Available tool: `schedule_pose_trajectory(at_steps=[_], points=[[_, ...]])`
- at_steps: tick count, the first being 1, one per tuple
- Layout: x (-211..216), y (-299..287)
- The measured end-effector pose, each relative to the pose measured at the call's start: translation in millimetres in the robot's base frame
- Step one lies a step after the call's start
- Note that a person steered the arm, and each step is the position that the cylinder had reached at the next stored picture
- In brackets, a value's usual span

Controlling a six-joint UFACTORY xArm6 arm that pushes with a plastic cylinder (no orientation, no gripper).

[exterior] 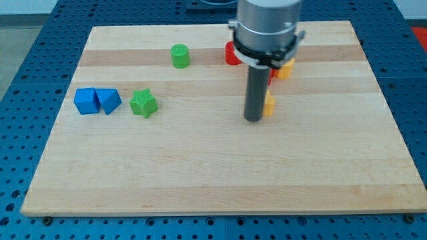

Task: Move the yellow heart towards the left of the red star

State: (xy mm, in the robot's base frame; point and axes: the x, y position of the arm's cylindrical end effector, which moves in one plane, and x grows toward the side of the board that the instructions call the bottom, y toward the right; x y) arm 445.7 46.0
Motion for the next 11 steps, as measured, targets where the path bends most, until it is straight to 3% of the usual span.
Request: schedule_pose_trajectory(at_steps=[1, 3, 5, 7, 8, 10, 11], points=[[-15.0, -0.3], [51.9, 13.0], [3.7, 69.8], [-42.5, 36.1], [-44.5, 29.8], [0.8, 35.1], [2.6, 10.6]])
